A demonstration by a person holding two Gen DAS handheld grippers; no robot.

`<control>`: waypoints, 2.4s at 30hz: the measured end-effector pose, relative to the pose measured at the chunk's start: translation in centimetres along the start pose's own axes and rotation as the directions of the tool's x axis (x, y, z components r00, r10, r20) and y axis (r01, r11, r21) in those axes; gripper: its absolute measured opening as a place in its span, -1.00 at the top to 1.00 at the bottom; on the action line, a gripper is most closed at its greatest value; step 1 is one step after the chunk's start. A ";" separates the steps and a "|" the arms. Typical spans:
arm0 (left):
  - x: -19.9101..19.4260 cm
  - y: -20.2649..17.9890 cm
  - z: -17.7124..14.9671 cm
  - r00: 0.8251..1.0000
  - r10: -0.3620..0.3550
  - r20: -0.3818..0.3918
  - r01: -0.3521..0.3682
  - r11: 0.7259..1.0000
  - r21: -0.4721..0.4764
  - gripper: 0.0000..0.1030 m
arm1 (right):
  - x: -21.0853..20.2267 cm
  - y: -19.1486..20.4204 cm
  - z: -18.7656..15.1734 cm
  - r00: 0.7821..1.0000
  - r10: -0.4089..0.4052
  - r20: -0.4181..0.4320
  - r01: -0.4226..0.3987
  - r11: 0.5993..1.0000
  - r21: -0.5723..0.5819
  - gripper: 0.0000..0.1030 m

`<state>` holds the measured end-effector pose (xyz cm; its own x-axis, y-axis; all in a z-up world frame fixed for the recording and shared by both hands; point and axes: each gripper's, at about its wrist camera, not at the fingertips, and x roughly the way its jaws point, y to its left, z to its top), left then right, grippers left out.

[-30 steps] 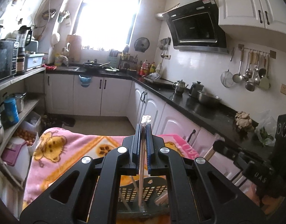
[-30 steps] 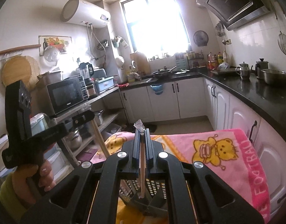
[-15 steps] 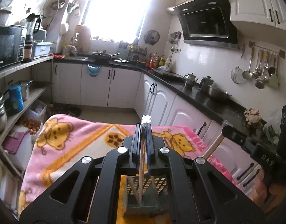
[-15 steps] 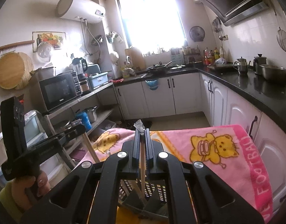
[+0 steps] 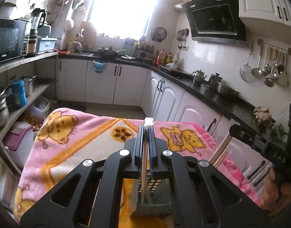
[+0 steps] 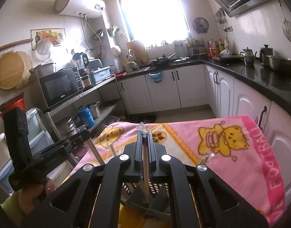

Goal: Organize utensils
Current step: 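Lower the left tool's chopstick into the caddy and open while the right tool releases its own, then withdraw both open tools from the caddy toward the remaining chopsticks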

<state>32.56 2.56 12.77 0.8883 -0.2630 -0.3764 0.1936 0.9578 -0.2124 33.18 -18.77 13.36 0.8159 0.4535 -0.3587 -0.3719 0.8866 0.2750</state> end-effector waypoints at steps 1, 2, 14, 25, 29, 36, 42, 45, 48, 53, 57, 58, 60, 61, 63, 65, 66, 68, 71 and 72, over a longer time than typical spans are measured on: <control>0.0 0.0 -0.1 1.000 0.001 -0.001 -0.001 1.000 0.003 0.98 | 0.1 0.0 -0.1 1.000 0.002 0.001 -0.002 1.000 0.002 0.90; 0.1 0.0 -0.3 1.000 0.001 -0.002 -0.001 1.000 0.005 0.98 | 0.1 -0.1 -0.2 1.000 0.001 0.002 -0.001 1.000 0.004 0.90; 0.7 0.0 -2.0 0.999 0.005 -0.039 -0.004 1.000 0.018 0.98 | 0.9 -0.8 -1.9 0.999 0.039 -0.001 -0.039 0.997 0.068 0.90; 0.8 0.6 -2.8 0.999 0.009 -0.050 -0.008 1.000 0.008 0.98 | 1.6 -1.5 -3.6 0.999 0.038 -0.006 -0.037 0.995 0.095 0.90; 0.7 0.8 -2.7 0.999 0.010 -0.054 -0.010 1.000 -0.001 0.98 | 1.9 -2.0 -4.2 0.999 0.027 -0.020 -0.025 0.993 0.114 0.90; 0.5 1.1 -3.0 0.998 0.018 -0.061 -0.019 1.000 -0.007 0.98 | 1.9 -2.8 -4.8 0.999 -0.009 -0.043 0.014 0.992 0.125 0.90; 0.4 1.0 -3.2 0.997 0.025 -0.073 -0.025 1.000 0.000 0.98 | 1.9 -3.1 -5.2 0.997 -0.010 -0.077 0.020 0.991 0.130 0.89; 0.3 0.9 -3.2 0.997 0.027 -0.073 -0.027 1.000 0.001 0.98 | 1.9 -3.0 -5.3 0.996 -0.013 -0.088 0.023 0.993 0.119 0.89; 0.1 1.1 -3.3 0.997 0.029 -0.071 -0.029 1.000 -0.006 0.98 | 2.0 -2.7 -5.3 0.995 -0.016 -0.099 0.027 0.994 0.107 0.89; 0.0 1.1 -3.5 0.997 0.030 -0.074 -0.031 0.999 -0.011 0.97 | 2.1 -2.5 -5.3 0.992 -0.029 -0.124 0.041 0.994 0.098 0.66; -0.1 1.3 -3.5 0.996 0.036 -0.082 -0.038 0.999 -0.018 0.82 | 1.7 -2.5 -5.3 0.991 -0.051 -0.126 0.062 0.995 0.083 0.41; -0.2 1.3 -3.5 0.996 0.031 -0.082 -0.033 0.999 -0.027 0.75 | 1.5 -2.5 -5.3 0.991 -0.058 -0.122 0.067 0.995 0.074 0.40; -0.6 1.4 -3.6 0.997 0.024 -0.079 -0.027 0.999 -0.036 0.56 | 1.3 -2.4 -5.3 0.991 -0.072 -0.116 0.080 0.995 0.060 0.30; -0.8 1.3 -3.7 0.997 0.025 -0.078 -0.028 0.999 -0.034 0.53 | 1.1 -2.3 -5.3 0.990 -0.079 -0.114 0.085 0.995 0.055 0.27; -1.2 1.2 -3.8 0.996 0.023 -0.084 -0.026 0.999 -0.035 0.33 | 0.7 -2.2 -5.4 0.990 -0.089 -0.109 0.095 0.995 0.044 0.15; -1.6 1.1 -3.9 0.996 0.021 -0.088 -0.024 0.999 -0.034 0.20 | 0.2 -2.0 -5.5 0.990 -0.100 -0.103 0.104 0.994 0.031 0.00; -1.9 1.1 -4.0 0.996 0.024 -0.091 -0.027 0.999 -0.032 0.11 | -0.1 -1.9 -5.6 0.989 -0.108 -0.096 0.111 0.994 0.022 -0.05; -2.6 1.2 -4.4 0.994 0.016 -0.104 -0.021 0.999 -0.050 -0.13 | -0.5 -1.7 -5.7 0.989 -0.118 -0.088 0.120 0.993 0.010 -0.21; -3.7 1.3 -5.3 0.994 0.004 -0.111 -0.011 0.998 -0.061 -0.28 | -1.2 -1.7 -6.1 0.988 -0.132 -0.084 0.133 0.991 0.005 -0.37; -4.1 1.4 -5.7 0.994 0.007 -0.112 -0.015 0.998 -0.063 -0.32 | -1.3 -1.8 -6.2 0.987 -0.133 -0.089 0.134 0.991 0.005 -0.41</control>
<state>26.79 4.28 8.88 0.8374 -0.2672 -0.4767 0.1541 0.9524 -0.2632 30.01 -20.41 7.77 0.8153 0.3376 -0.4704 -0.2569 0.9390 0.2287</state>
